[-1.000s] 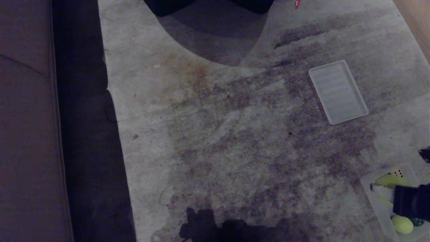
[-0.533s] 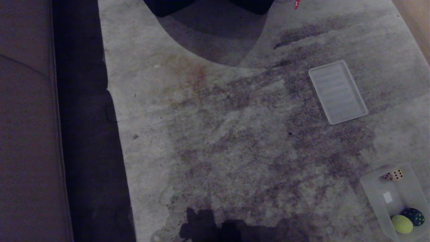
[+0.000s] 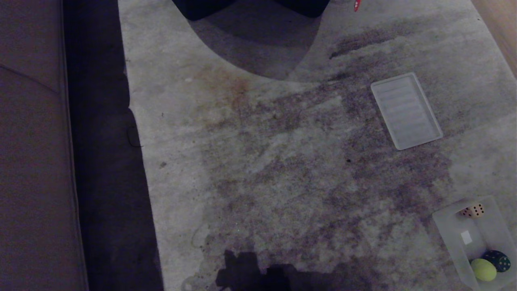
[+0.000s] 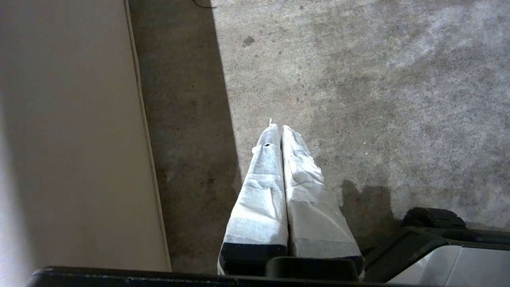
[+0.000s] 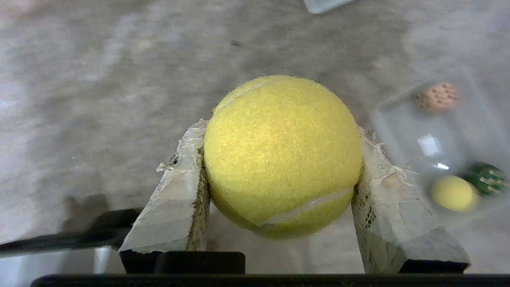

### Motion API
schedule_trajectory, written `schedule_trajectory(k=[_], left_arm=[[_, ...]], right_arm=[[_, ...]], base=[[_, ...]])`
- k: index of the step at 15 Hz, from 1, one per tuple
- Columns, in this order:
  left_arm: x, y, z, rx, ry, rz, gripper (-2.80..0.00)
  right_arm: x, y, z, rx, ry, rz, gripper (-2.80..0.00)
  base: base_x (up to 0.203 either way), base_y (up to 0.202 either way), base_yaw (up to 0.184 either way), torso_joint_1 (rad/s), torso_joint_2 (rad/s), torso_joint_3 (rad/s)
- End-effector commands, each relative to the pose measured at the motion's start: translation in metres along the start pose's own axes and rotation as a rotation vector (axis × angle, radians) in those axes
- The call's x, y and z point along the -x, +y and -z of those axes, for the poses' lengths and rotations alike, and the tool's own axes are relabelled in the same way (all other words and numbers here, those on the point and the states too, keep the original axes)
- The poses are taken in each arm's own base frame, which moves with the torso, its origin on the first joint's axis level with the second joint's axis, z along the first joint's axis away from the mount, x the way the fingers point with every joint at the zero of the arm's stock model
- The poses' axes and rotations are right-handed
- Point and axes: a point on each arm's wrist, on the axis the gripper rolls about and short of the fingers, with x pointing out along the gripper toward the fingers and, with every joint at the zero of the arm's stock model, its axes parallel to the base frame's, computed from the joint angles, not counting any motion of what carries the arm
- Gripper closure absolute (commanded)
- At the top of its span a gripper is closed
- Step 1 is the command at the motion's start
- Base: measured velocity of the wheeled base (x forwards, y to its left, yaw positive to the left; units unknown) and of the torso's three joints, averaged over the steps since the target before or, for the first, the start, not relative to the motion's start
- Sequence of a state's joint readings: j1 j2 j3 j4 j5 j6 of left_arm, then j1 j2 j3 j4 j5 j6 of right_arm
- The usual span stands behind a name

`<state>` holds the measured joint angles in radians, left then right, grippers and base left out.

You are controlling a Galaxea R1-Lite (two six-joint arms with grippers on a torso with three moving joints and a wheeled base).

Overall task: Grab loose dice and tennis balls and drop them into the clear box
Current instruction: Put the ball in the box

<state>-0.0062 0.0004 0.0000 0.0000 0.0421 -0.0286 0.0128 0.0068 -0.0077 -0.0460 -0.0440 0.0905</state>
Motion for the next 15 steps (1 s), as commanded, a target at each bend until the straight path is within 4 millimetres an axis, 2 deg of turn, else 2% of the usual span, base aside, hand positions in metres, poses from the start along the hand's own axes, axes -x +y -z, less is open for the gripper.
schedule_trajectory(k=[1, 15], left_arm=[[-0.0002, 0.0000, 0.0004, 0.000, 0.003, -0.001, 0.00], [-0.0002, -0.0001, 0.0004, -0.007, 0.003, 0.004, 0.00]], right_arm=[[-0.0006, -0.0002, 0.0064, 0.003, 0.028, -0.013, 0.00], [-0.0006, 0.0002, 0.0066, 0.033, 0.031, -0.032, 0.00]], base=[[0.000, 0.000, 0.000, 0.000, 0.00, 0.000], [0.000, 0.000, 0.000, 0.000, 0.00, 0.000]])
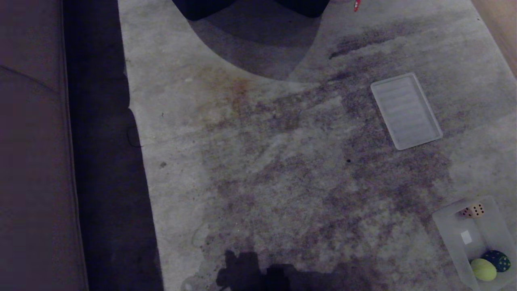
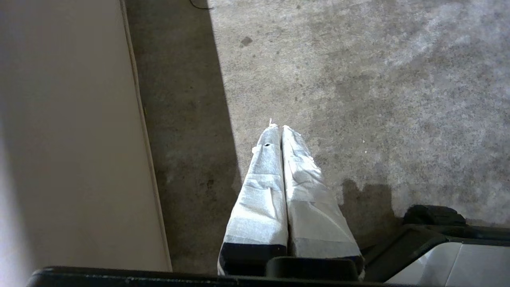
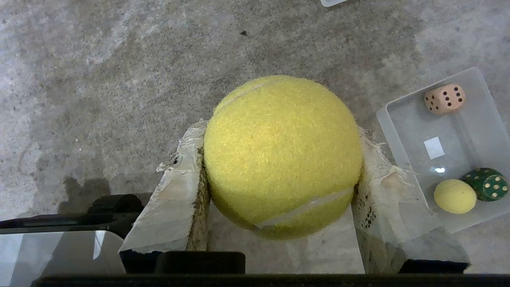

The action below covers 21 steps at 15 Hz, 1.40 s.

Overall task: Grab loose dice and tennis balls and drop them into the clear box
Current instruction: Put the ball in the box

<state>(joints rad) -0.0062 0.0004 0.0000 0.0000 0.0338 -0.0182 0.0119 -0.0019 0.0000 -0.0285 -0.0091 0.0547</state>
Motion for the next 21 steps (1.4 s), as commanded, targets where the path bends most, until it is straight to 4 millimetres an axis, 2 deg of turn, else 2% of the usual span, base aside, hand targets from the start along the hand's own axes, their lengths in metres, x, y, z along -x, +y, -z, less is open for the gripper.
schedule_trajectory(k=[1, 5, 17, 21], left_arm=[[-0.0002, 0.0001, 0.0004, 0.000, 0.003, -0.003, 0.00], [-0.0002, 0.0001, 0.0004, 0.002, 0.003, -0.003, 0.00], [-0.0002, 0.0001, 0.0004, 0.008, 0.003, -0.006, 0.00], [-0.0002, 0.0001, 0.0004, 0.003, 0.003, -0.003, 0.00]], right_arm=[[-0.0009, -0.0001, 0.0024, 0.000, 0.012, 0.000, 0.00], [-0.0009, -0.0002, 0.0024, -0.014, 0.012, 0.004, 0.00], [-0.0009, -0.0002, 0.0024, -0.014, 0.012, 0.004, 0.00], [-0.0010, -0.0002, 0.0027, -0.014, 0.012, 0.004, 0.00]], base=[[0.000, 0.000, 0.000, 0.000, 0.00, 0.000], [-0.002, 0.001, -0.018, 0.000, 0.00, 0.001], [0.001, 0.010, -0.158, 0.004, 0.00, 0.001], [0.000, 0.001, -0.022, 0.001, 0.00, 0.001]])
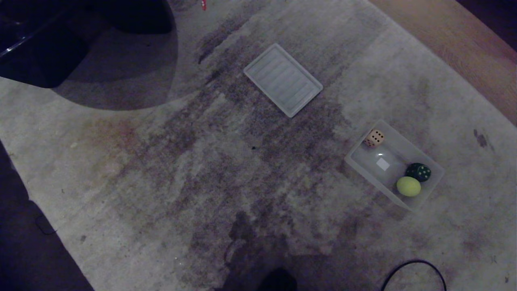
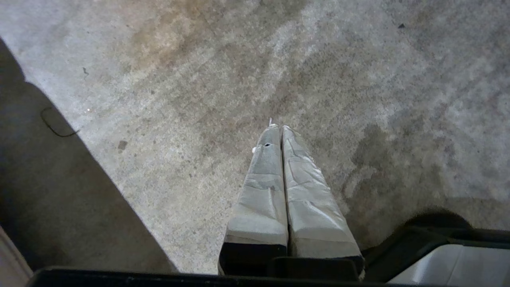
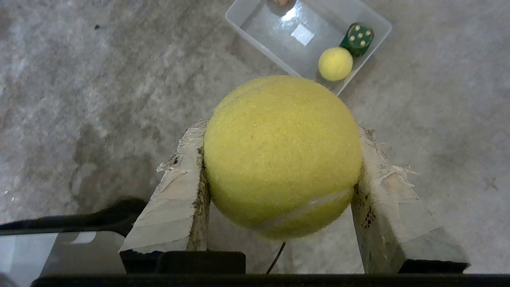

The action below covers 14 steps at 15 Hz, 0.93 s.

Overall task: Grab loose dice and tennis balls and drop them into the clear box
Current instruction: Put the ball in the box

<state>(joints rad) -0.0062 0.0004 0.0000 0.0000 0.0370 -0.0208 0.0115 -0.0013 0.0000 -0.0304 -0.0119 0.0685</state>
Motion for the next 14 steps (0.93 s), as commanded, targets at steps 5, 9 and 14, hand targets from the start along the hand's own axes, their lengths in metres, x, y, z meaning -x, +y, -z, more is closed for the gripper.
schedule_trajectory(k=[5, 9, 14], left_arm=[[-0.0002, 0.0000, 0.0004, -0.006, 0.003, 0.000, 0.00], [-0.0002, 0.0000, 0.0004, -0.003, 0.003, 0.000, 0.00], [-0.0002, 0.0000, 0.0004, -0.001, 0.003, -0.001, 0.00]], right_arm=[[-0.0008, -0.0002, 0.0026, 0.000, 0.012, 0.000, 0.00], [-0.0008, -0.0002, 0.0026, 0.000, 0.013, 0.000, 0.00], [-0.0008, -0.0002, 0.0026, 0.000, 0.013, 0.000, 0.00]], base=[[0.000, 0.000, 0.000, 0.001, 0.00, -0.020], [0.000, 0.000, 0.000, 0.003, 0.00, -0.183], [0.000, 0.000, 0.000, 0.002, 0.00, -0.198]])
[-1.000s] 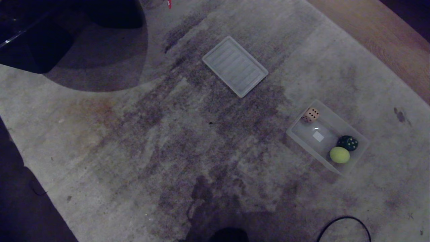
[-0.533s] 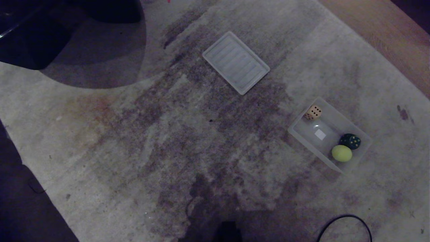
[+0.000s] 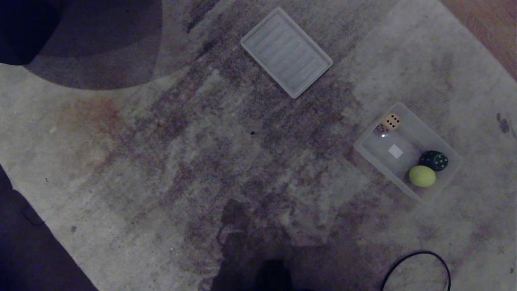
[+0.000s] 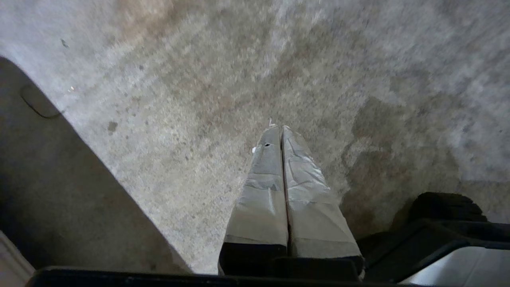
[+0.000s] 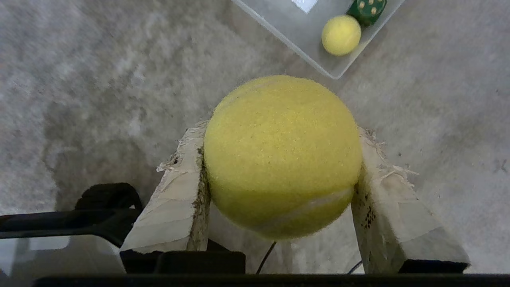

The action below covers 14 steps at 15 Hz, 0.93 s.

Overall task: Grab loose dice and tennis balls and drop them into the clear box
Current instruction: Put the ball in the box

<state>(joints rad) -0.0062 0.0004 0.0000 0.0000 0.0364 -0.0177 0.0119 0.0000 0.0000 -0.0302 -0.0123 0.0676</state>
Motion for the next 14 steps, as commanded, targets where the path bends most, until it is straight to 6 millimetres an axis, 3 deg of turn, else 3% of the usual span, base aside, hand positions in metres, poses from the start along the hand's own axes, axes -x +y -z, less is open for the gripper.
schedule_trajectory(k=[1, 14], left_arm=[[-0.0002, 0.0000, 0.0004, 0.001, 0.003, -0.001, 0.00], [-0.0002, -0.0001, 0.0004, 0.001, 0.003, 0.003, 0.00]], right_arm=[[-0.0008, -0.0002, 0.0026, 0.000, 0.012, 0.000, 0.00], [-0.0008, -0.0002, 0.0029, 0.000, 0.012, 0.000, 0.00]], base=[[0.000, 0.000, 0.000, -0.001, 0.01, -0.199], [0.000, 0.000, 0.000, 0.002, 0.00, -0.172]])
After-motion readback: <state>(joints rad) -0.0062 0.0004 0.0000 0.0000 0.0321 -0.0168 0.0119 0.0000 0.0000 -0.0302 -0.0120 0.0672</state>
